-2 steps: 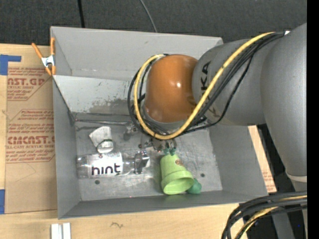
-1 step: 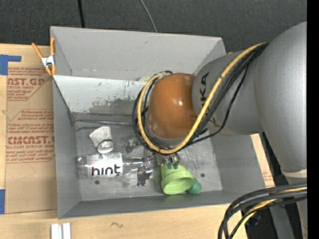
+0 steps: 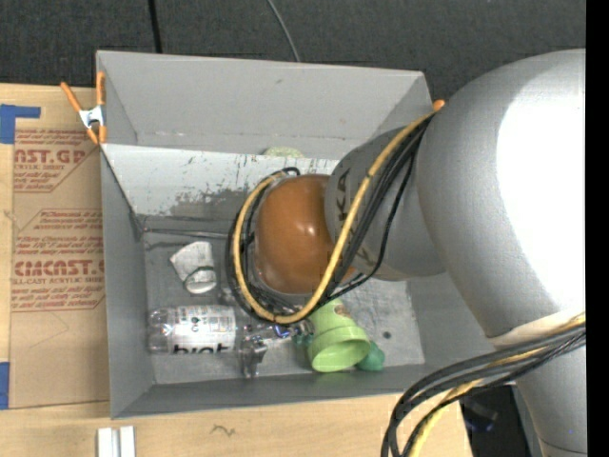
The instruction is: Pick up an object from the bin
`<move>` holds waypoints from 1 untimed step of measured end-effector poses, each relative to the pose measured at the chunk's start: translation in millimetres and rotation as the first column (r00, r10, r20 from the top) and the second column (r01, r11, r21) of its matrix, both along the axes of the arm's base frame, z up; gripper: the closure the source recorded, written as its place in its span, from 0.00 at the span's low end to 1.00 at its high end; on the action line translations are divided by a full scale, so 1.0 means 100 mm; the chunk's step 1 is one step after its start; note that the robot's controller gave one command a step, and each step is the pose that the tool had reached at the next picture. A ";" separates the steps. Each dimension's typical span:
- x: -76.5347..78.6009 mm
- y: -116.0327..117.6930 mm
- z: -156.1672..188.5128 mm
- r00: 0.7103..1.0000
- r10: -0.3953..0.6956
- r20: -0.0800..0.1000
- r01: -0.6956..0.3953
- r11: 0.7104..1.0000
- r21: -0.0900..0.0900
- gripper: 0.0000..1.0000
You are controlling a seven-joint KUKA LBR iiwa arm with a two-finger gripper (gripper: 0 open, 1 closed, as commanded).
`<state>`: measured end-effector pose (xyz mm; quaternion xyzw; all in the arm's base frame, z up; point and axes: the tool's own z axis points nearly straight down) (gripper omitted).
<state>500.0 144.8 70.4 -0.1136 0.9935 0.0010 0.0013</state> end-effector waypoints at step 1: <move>0.00 0.04 0.03 1.000 0.013 0.007 -0.013 1.000 -0.001 1.00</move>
Offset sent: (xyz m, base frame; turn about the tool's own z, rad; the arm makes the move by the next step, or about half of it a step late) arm 0.0000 0.0000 0.0000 0.0000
